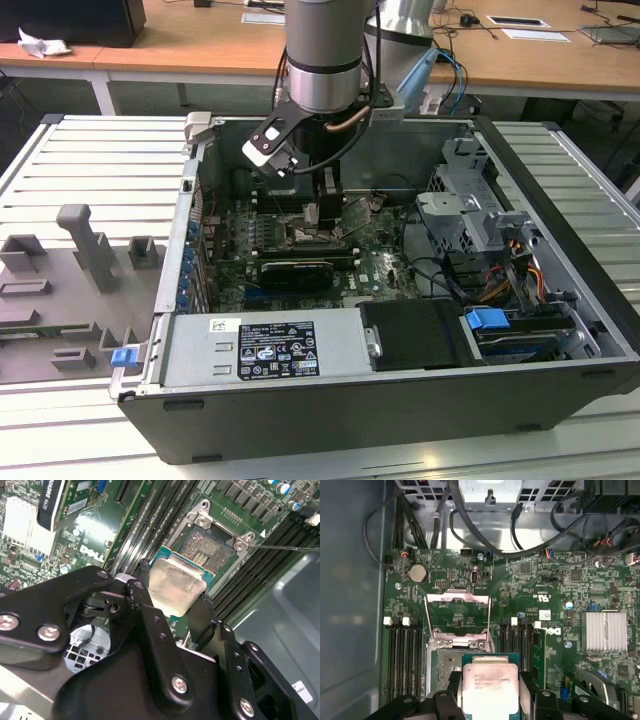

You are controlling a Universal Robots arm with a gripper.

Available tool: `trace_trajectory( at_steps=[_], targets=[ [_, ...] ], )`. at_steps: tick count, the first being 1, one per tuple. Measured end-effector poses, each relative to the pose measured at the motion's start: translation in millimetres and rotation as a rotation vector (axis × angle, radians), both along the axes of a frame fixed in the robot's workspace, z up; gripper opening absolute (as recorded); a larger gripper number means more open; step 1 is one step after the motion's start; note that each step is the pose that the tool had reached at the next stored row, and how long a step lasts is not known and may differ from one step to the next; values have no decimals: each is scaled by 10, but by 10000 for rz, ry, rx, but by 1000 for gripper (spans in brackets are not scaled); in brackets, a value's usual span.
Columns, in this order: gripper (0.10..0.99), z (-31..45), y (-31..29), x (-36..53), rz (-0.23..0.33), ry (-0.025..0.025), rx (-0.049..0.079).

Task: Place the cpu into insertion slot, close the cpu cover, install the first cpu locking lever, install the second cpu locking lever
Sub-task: 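Place the cpu into insertion slot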

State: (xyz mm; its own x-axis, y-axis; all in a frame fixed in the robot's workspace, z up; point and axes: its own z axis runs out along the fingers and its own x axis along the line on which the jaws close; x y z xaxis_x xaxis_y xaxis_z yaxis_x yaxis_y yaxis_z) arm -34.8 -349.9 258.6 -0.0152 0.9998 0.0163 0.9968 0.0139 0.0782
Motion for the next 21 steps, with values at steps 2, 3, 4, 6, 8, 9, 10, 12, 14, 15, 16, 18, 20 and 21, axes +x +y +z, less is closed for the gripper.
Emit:
trace_trajectory(
  at_steps=[2,3,4,6,8,9,10,12,14,15,16,18,20,21],
  targets=[
    [537,-33,25,-16,0,1,-3],
    [537,-56,53,-26,1,0,-1],
    [537,-72,72,-33,2,0,-1],
    [537,-104,104,-52,2,-1,-1],
    [537,-146,145,-82,3,0,-1],
    [537,-168,176,-91,4,-1,0],
    [537,-189,207,-102,5,0,-2],
    [537,-223,233,-122,5,-1,1],
    [537,-259,248,-147,6,-1,0],
    [537,-278,255,-158,7,-1,0],
    [537,-296,262,-164,6,0,-1],
    [537,-349,276,-165,7,0,-1],
    [537,-387,277,-162,-61,-1,5],
    [537,-398,277,-158,-81,-1,5]
  ],
)
